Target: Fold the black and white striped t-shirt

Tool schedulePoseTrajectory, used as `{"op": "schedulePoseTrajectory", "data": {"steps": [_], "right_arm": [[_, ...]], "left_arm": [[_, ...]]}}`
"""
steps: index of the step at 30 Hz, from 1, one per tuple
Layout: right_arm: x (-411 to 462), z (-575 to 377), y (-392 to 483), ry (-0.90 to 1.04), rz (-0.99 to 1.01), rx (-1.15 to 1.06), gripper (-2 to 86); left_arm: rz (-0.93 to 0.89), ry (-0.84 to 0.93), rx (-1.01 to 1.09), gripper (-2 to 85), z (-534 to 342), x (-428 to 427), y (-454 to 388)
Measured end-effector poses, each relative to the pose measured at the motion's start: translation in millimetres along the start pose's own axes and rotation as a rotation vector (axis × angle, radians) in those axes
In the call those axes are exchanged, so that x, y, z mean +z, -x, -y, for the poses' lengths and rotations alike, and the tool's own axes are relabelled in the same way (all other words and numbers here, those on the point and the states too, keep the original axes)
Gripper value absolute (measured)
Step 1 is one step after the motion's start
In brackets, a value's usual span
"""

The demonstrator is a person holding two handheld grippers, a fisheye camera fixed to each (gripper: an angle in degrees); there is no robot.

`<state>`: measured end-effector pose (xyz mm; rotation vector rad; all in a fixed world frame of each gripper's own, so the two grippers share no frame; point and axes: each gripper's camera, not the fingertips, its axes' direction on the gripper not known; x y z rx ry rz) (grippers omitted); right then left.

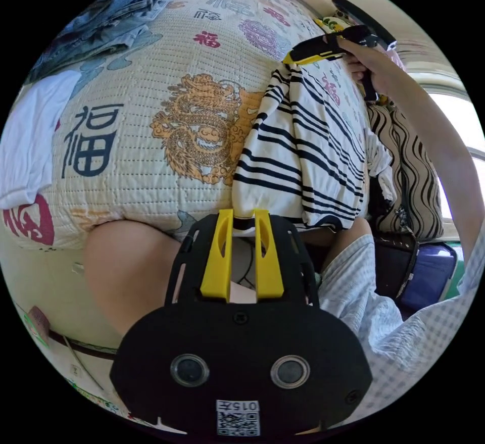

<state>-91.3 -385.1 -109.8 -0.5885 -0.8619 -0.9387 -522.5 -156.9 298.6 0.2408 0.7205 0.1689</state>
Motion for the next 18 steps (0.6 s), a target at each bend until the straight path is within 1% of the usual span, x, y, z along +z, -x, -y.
{"op": "schedulePoseTrajectory", "data": {"steps": [2, 3, 5, 7, 9, 10, 12, 13, 15, 16, 18], "right_arm": [[-0.1, 3.0, 3.5, 0.023, -0.04, -0.026, 6.1], [-2.8, 1.2, 6.1, 0.017, -0.077, -0.058, 3.5], [-10.4, -3.8, 4.0, 0.008, -0.073, -0.066, 1.2], [-25.3, -15.8, -3.6, -0.042, -0.044, -0.071, 0.2], [-52.1, -40.6, -25.0, -0.125, 0.048, -0.062, -0.3], [-59.7, -48.8, -32.1, -0.148, 0.073, -0.057, -0.4], [-90.7, -90.6, -65.2, -0.256, 0.178, -0.04, -0.5], [-98.6, -103.9, -75.4, -0.288, 0.21, -0.037, -0.5], [-124.3, -161.6, -120.6, -0.416, 0.371, -0.014, -0.4], [-128.9, -176.9, -133.1, -0.447, 0.416, -0.006, -0.4], [-139.0, -237.5, -184.2, -0.531, 0.535, 0.049, -0.2]], "left_arm": [[-0.034, -0.022, 0.006, 1.4, -4.2, -2.8, -4.3], [-0.033, -0.041, 0.015, 0.6, -7.8, -5.8, -9.7], [-0.04, -0.069, 0.036, 0.0, -15.7, -10.6, -20.0], [-0.049, -0.112, 0.077, -0.2, -27.5, -18.6, -34.4], [-0.092, -0.197, 0.174, -0.4, -50.6, -34.6, -64.1], [-0.105, -0.213, 0.205, -0.4, -57.5, -38.3, -73.8], [-0.153, -0.265, 0.342, -0.5, -87.6, -49.2, -121.6], [-0.168, -0.274, 0.378, -0.5, -95.1, -50.4, -135.3], [-0.226, -0.3, 0.504, -0.5, -121.5, -48.8, -193.0], [-0.237, -0.305, 0.535, -0.5, -126.8, -46.6, -208.3], [-0.272, -0.298, 0.656, -0.4, -140.5, -28.1, -271.1]]}}
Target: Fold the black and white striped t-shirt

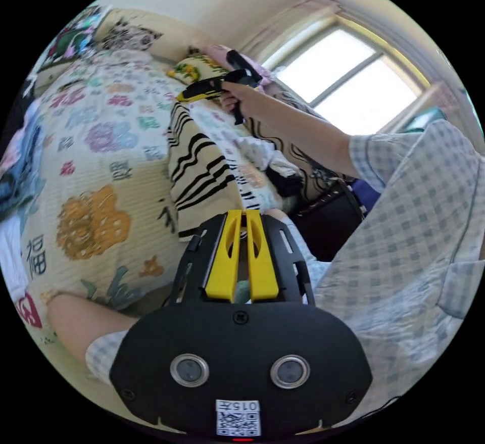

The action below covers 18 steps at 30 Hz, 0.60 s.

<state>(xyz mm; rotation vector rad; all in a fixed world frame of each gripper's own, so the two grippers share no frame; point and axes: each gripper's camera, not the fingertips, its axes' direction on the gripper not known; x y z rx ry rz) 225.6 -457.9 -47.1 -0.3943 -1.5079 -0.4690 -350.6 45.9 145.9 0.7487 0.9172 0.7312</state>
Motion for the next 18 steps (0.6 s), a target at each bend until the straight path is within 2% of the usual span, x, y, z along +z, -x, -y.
{"op": "schedulePoseTrajectory", "data": {"steps": [4, 6, 12, 16, 18], "right_arm": [[-68.0, -61.9, -61.6, -0.071, 0.043, 0.086, 0.1], [-95.5, -101.4, -111.3, -0.138, 0.135, 0.191, 0.3], [-117.6, -175.8, -217.4, -0.17, 0.18, 0.463, 1.1], [-146.7, -205.2, -248.2, -0.3, 0.227, 0.515, 4.1], [-169.1, -213.9, -250.2, -0.307, 0.215, 0.472, 6.4]], "left_arm": [[-0.09, 0.08, 0.139, -0.3, 25.5, 89.7, -59.7], [-0.119, 0.164, 0.207, -0.2, 35.0, 166.8, -91.1], [-0.012, 0.395, 0.283, 0.6, 30.0, 352.1, -130.4], [-0.015, 0.53, 0.309, 2.5, 25.6, 419.8, -142.5], [-0.105, 0.535, 0.305, 4.4, 31.0, 435.1, -147.8]]}}
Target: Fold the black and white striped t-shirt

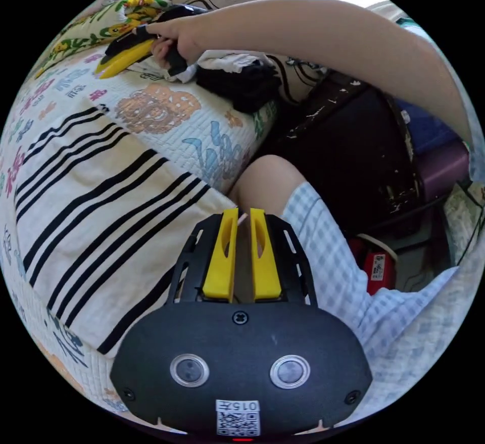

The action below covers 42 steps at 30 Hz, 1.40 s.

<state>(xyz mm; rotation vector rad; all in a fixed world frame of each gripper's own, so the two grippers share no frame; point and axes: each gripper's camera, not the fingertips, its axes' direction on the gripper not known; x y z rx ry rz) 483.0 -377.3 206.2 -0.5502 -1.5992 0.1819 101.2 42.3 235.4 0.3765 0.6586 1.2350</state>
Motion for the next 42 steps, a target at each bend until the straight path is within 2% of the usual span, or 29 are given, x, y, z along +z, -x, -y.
{"op": "schedulePoseTrajectory", "data": {"steps": [2, 4, 7, 12, 16, 19, 22, 23, 27, 32, 37, 39, 42], "right_arm": [[-9.6, -1.0, 6.8, 0.064, -0.035, -0.028, 8.9], [-15.9, -7.9, 17.5, 0.115, -0.037, -0.073, 10.8], [-20.9, -35.5, 35.7, 0.181, -0.048, -0.138, 10.8], [-15.3, -121.9, 56.6, 0.36, -0.103, -0.177, 10.5], [-6.4, -165.8, 55.1, 0.427, -0.293, -0.152, 10.5], [-8.2, -171.5, 45.8, 0.381, -0.303, -0.085, 7.7], [-19.0, -172.9, 43.4, 0.377, -0.31, -0.088, 2.3], [-28.3, -174.6, 44.1, 0.375, -0.291, -0.079, 1.4], [-79.1, -187.9, 49.5, 0.291, -0.262, -0.072, -0.2], [-130.9, -200.8, 44.9, 0.234, -0.222, -0.036, -0.5], [-133.7, -200.8, 34.2, 0.339, -0.27, -0.032, -0.1], [-129.9, -198.4, 35.4, 0.396, -0.306, -0.04, 0.7], [-144.5, -191.3, 42.6, 0.365, -0.371, -0.052, 4.6]], "left_arm": [[-0.036, -0.059, 0.009, 5.8, 5.1, -13.2, 2.7], [0.006, -0.136, -0.03, 6.7, 2.2, -40.3, 17.0], [0.118, -0.225, -0.259, 8.2, -30.9, -91.1, 72.7], [0.29, -0.156, -0.565, 9.3, -127.6, -99.7, 136.8], [0.419, -0.099, -0.633, 10.1, -149.2, -82.2, 144.4], [0.368, -0.098, -0.656, 9.0, -155.9, -53.0, 158.1], [0.358, -0.093, -0.644, 4.2, -153.7, -30.0, 164.9], [0.372, -0.088, -0.641, 1.2, -153.5, -25.9, 164.1], [0.371, -0.113, -0.582, -0.4, -153.2, -26.0, 150.6], [0.291, -0.112, -0.555, -0.5, -151.1, -17.3, 140.4], [0.283, 0.1, -0.615, 0.5, -147.1, 35.3, 173.7], [0.2, 0.191, -0.649, 3.5, -149.2, 53.6, 195.7], [0.213, 0.121, -0.664, 5.8, -156.0, 37.8, 206.9]]}}
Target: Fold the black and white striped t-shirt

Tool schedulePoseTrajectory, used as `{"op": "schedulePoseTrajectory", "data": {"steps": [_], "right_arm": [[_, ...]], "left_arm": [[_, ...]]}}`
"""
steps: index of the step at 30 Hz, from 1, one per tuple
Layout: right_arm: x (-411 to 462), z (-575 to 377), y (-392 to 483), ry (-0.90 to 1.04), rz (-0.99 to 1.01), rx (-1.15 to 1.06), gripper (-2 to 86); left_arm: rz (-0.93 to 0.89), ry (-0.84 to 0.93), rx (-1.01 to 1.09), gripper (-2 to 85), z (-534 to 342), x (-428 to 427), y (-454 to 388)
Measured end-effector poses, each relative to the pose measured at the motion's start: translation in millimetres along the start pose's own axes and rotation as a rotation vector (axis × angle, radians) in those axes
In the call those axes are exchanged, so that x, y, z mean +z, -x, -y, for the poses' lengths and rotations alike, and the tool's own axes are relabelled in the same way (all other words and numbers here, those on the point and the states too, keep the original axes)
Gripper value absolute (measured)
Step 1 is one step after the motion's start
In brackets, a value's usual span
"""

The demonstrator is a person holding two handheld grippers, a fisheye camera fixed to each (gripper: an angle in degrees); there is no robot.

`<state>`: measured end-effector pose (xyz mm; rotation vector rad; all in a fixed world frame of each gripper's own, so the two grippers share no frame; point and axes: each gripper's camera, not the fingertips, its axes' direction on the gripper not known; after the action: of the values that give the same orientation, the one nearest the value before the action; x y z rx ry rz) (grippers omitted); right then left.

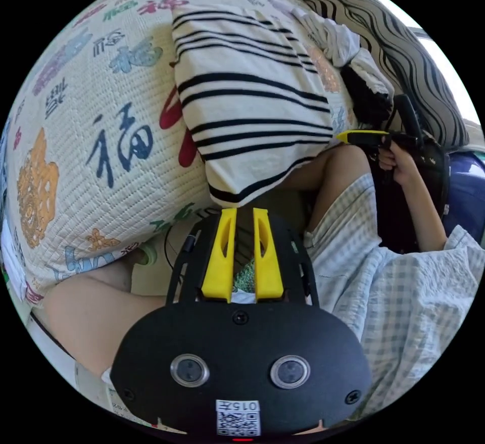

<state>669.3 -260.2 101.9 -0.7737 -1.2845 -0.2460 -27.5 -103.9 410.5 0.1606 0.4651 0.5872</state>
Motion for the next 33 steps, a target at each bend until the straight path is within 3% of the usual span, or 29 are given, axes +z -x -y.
{"op": "schedulePoseTrajectory", "data": {"steps": [8, 14, 19, 26, 33], "right_arm": [[-76.1, 66.4, -9.5, -0.278, 0.15, -0.008, 8.1], [-73.3, 138.9, -8.0, -0.233, 0.239, 0.047, 7.9], [-61.0, 159.8, -9.9, -0.113, 0.183, 0.041, 1.5], [-91.3, 117.6, -41.5, -0.278, 0.3, 0.069, 0.2], [-101.6, 101.3, -55.8, -0.374, 0.283, 0.111, 8.7]], "left_arm": [[0.004, -0.353, -0.044, 9.4, 85.2, -75.9, 83.8], [-0.1, -0.328, -0.139, 10.8, 189.6, -44.2, 148.7], [-0.228, -0.327, -0.203, 9.3, 221.3, -14.4, 187.0], [-0.209, -0.336, -0.088, 2.1, 222.4, -7.0, 209.5], [-0.13, -0.346, -0.047, 9.5, 216.2, -16.1, 228.6]]}}
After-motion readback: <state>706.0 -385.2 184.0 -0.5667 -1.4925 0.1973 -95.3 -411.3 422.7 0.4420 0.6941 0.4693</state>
